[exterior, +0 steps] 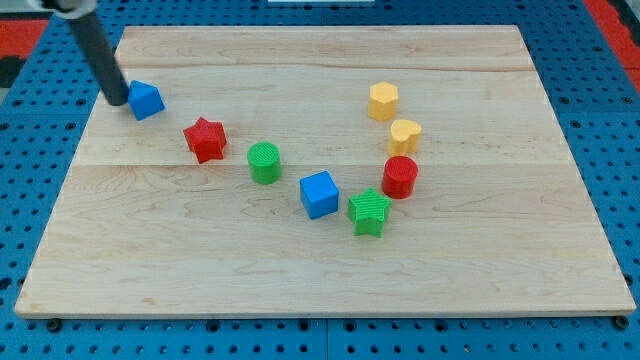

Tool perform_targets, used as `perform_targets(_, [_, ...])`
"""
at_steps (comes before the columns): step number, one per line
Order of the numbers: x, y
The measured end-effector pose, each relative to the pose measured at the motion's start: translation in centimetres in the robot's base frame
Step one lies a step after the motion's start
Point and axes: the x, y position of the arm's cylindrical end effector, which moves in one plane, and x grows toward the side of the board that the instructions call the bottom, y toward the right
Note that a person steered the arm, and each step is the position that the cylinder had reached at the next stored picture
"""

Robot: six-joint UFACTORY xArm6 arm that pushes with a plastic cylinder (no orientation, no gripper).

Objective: Push the blue cube slightly to the right side of the board

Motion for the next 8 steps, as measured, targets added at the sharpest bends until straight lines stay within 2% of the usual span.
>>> perform_targets(1, [1.4,2.7])
perform_targets(3, [0.6,-1.0])
perform_targets(4, [-1.2,-4.4])
perform_targets(5, [-6.2,-0.8])
perform_targets(6, [-7.9,2.3])
perform_targets(8, [-7.5,2.3])
